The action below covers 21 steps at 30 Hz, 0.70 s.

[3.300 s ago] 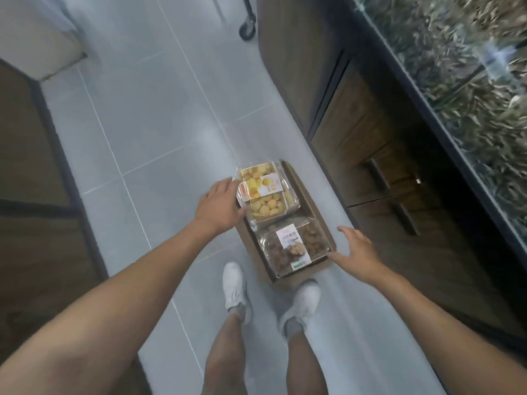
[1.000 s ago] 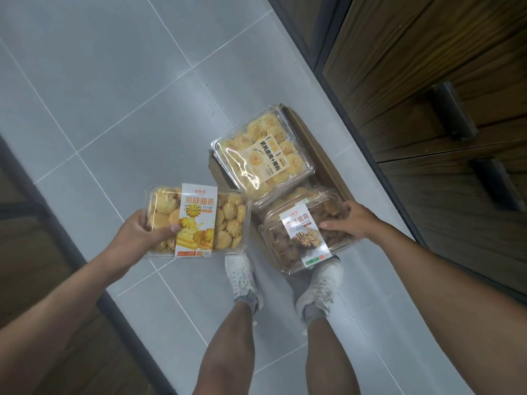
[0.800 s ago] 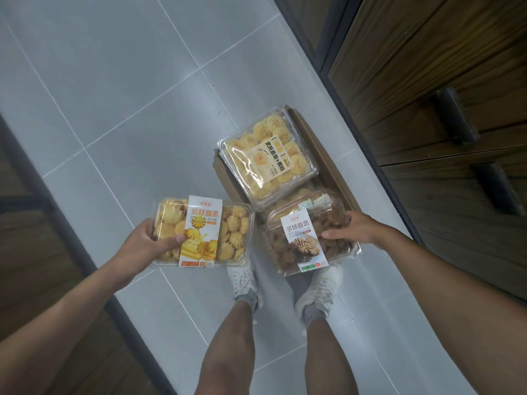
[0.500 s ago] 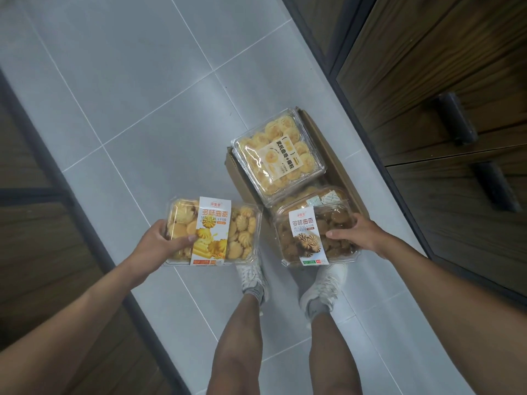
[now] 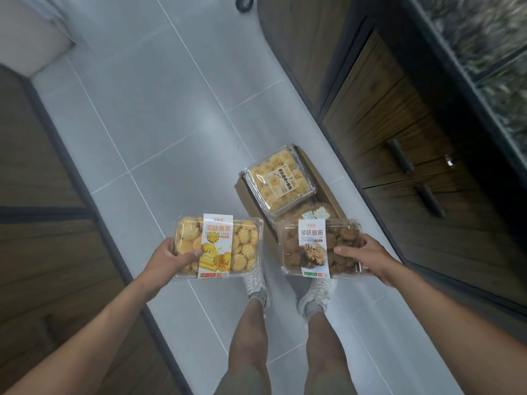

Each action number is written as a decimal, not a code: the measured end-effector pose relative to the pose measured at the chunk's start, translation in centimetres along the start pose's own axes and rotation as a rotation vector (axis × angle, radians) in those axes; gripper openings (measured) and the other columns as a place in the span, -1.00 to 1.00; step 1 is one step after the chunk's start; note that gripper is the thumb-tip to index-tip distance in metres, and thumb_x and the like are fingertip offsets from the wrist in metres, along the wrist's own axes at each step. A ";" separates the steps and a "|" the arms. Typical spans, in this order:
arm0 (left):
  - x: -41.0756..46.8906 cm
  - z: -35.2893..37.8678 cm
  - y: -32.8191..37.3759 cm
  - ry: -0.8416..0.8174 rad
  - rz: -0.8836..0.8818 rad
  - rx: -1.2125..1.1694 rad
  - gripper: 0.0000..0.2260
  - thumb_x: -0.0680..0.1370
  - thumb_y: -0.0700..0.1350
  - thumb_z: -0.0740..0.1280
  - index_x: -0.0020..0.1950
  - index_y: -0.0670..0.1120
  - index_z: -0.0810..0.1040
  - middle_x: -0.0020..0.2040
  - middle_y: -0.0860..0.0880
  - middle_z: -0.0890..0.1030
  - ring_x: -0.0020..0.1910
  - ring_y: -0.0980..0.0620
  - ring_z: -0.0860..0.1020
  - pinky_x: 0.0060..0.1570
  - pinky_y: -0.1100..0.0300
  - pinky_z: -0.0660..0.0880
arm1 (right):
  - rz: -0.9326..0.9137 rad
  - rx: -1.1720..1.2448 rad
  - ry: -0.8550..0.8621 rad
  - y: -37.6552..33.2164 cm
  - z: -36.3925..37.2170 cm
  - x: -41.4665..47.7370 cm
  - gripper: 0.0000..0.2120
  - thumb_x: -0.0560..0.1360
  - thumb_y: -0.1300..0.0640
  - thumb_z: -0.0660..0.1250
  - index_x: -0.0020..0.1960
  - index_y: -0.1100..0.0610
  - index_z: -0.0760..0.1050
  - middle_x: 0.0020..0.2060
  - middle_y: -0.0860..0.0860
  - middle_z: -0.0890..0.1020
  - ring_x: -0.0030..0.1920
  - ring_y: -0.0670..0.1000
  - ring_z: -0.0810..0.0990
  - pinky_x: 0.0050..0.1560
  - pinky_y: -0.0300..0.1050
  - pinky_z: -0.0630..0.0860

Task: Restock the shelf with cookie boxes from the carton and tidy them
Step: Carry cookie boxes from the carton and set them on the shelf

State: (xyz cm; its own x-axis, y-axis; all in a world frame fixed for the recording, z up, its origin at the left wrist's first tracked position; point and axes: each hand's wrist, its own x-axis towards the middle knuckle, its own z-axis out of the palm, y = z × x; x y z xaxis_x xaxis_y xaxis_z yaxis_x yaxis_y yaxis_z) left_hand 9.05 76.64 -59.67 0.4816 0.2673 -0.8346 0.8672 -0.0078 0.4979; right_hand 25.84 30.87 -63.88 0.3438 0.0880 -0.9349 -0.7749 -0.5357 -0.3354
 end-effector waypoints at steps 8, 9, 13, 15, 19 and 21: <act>-7.3 -3.5 6.8 -0.024 0.125 -0.033 -0.07 0.01 0.35 0.68 0.24 -0.07 0.56 0.06 -0.03 0.78 0.04 -0.09 0.75 0.00 0.10 0.65 | -0.115 0.132 0.041 -3.6 0.6 -12.1 -0.19 0.15 -0.22 0.71 0.32 -0.10 0.50 0.17 0.01 0.71 0.17 0.12 0.69 0.15 0.17 0.66; -8.1 -3.9 7.8 -0.027 0.152 -0.029 -0.12 0.02 0.29 0.70 0.20 -0.09 0.58 0.01 -0.03 0.79 0.01 -0.09 0.76 -0.06 0.15 0.66 | -0.136 0.153 0.040 -4.1 0.8 -13.6 -0.19 0.14 -0.23 0.71 0.31 -0.09 0.51 0.16 0.01 0.72 0.17 0.11 0.71 0.18 0.20 0.66; -10.9 -5.3 11.5 -0.086 0.246 -0.051 -0.24 0.09 0.21 0.61 0.20 -0.11 0.61 0.00 -0.03 0.79 -0.06 -0.03 0.77 -0.05 0.13 0.66 | -0.215 0.216 0.044 -5.5 1.2 -18.7 -0.15 0.13 -0.24 0.73 0.33 -0.06 0.53 0.16 0.02 0.73 0.17 0.12 0.72 0.23 0.25 0.63; -11.8 -6.0 12.8 -0.106 0.268 -0.044 -0.22 0.12 0.24 0.66 0.24 -0.09 0.62 0.01 -0.01 0.79 0.00 -0.05 0.77 0.10 0.01 0.63 | -0.262 0.264 0.061 -5.7 1.3 -20.7 -0.18 0.16 -0.20 0.74 0.34 -0.06 0.54 0.17 0.04 0.73 0.17 0.14 0.72 0.23 0.27 0.63; -14.2 -5.9 15.8 -0.136 0.375 -0.026 -0.06 -0.08 0.41 0.69 0.15 -0.08 0.65 -0.03 0.00 0.79 -0.04 -0.03 0.77 -0.01 0.10 0.60 | -0.372 0.387 0.102 -5.5 1.1 -24.9 -0.25 0.24 -0.10 0.73 0.35 -0.02 0.54 0.21 0.10 0.71 0.21 0.22 0.70 0.24 0.35 0.60; -15.2 -5.4 17.1 -0.161 0.430 -0.013 -0.06 -0.09 0.36 0.68 0.16 -0.09 0.64 -0.04 0.01 0.79 -0.03 -0.03 0.76 -0.11 0.17 0.63 | -0.432 0.443 0.119 -5.1 0.7 -26.9 -0.27 0.27 -0.02 0.72 0.37 0.03 0.53 0.21 0.13 0.71 0.20 0.24 0.70 0.26 0.36 0.58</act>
State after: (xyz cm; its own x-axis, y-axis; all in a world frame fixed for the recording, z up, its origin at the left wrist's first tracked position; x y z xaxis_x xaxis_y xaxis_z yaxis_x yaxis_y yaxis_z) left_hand 15.90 77.64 -37.19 0.8121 0.0896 -0.5767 0.5828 -0.0726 0.8094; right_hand 20.14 31.81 -37.08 0.7116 0.1107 -0.6938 -0.6905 -0.0719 -0.7197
